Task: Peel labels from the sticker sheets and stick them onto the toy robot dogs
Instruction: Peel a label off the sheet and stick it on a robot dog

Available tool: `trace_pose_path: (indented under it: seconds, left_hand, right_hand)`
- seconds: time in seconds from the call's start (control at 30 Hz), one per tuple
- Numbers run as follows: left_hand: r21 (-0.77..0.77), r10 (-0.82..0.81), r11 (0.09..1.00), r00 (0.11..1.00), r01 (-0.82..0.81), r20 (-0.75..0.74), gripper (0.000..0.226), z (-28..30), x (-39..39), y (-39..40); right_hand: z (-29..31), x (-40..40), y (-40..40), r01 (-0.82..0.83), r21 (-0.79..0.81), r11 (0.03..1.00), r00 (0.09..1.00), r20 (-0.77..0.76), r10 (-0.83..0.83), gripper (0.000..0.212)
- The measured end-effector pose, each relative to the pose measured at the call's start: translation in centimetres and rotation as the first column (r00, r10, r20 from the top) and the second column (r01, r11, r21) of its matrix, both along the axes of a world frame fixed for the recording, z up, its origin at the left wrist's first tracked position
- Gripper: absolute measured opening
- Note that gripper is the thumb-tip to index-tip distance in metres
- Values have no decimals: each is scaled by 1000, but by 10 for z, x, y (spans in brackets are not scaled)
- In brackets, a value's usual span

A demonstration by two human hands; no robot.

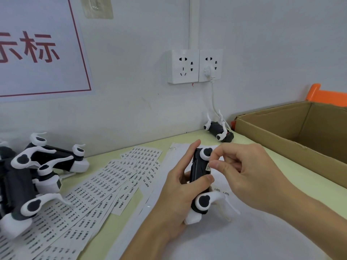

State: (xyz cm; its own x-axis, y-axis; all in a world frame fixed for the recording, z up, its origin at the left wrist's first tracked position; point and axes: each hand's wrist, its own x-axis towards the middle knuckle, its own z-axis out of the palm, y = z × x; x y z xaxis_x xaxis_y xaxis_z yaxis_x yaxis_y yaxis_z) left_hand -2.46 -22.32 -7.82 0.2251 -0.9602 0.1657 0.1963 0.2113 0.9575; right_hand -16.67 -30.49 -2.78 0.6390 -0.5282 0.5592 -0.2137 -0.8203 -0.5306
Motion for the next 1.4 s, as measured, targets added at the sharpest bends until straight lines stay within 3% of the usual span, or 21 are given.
trace_pose_path:
  seconds: [0.47, 0.87, 1.4]
  left_hand:
    - [0, 3, 1000, 999, -3, -51, 63, 1, 0, 1]
    - [42, 33, 999, 998, -31, -51, 60, 4, -1, 1]
    - [45, 20, 999, 998, -17, -67, 59, 5, -2, 3]
  right_hand:
    - [-7, 1, -3, 13, -46, 999, 1000, 0, -14, 24]
    - [-12, 2, 0, 66, -104, 992, 998, 4, -65, 12]
    - [-13, 5, 7, 150, -205, 967, 988, -13, -155, 20]
